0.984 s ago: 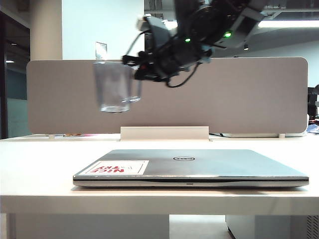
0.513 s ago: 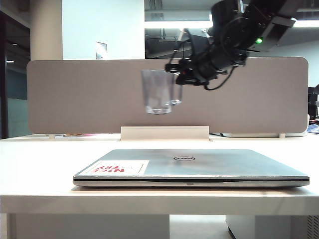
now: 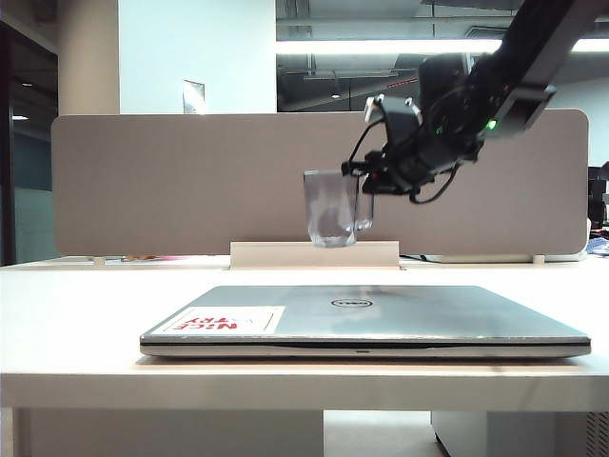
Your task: Pick up the water cup and place it on the side of the laptop away from you.
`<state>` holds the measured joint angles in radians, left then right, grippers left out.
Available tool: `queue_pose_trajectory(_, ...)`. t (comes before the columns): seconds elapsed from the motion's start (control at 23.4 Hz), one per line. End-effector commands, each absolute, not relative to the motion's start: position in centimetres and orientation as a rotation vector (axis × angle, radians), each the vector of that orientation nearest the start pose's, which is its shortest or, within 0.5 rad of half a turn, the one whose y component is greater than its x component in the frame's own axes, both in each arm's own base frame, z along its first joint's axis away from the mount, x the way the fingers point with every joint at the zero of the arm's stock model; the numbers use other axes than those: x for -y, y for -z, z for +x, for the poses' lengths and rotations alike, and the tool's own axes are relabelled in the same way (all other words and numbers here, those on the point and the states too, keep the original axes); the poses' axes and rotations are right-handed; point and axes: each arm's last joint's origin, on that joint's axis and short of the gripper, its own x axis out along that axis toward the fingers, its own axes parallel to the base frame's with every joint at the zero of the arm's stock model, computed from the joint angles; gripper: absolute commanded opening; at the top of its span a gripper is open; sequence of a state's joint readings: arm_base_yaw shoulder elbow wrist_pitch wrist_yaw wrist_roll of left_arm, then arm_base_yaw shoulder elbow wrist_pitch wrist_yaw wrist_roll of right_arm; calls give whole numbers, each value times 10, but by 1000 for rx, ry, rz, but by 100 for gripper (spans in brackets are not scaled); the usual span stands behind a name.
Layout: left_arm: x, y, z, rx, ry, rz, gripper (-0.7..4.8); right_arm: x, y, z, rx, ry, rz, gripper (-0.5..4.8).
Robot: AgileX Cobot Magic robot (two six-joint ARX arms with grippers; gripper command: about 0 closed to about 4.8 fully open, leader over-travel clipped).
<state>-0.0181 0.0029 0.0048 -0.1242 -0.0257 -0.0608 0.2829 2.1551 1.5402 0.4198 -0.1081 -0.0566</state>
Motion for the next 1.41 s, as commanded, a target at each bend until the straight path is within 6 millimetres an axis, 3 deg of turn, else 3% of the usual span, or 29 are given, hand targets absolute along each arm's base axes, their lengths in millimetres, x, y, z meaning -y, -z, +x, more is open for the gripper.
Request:
queue_pose_trajectory(0.04,1,-154,97,-114,-7,-58,-5,-143,-207,485,-177,-383,-65,-4)
queue_pose_trajectory(0.34,1,-154,97,-114,-7,-58,-5,-141,-191,486,-274,-295,24,-4)
queue_pose_trajectory(0.77,1,-154,97,-114,-7,-58,-5,-141,-173,492,-248,-294,24,-4)
queue_pose_trajectory(1.24,1,-154,97,-114,-7,-58,-5,-132,-170,495,-252,-275,26,-3)
queue_pose_trajectory(1.41,1,-154,97,-114,-7,-58,-5,-132,-170,496,-253,-275,26,22)
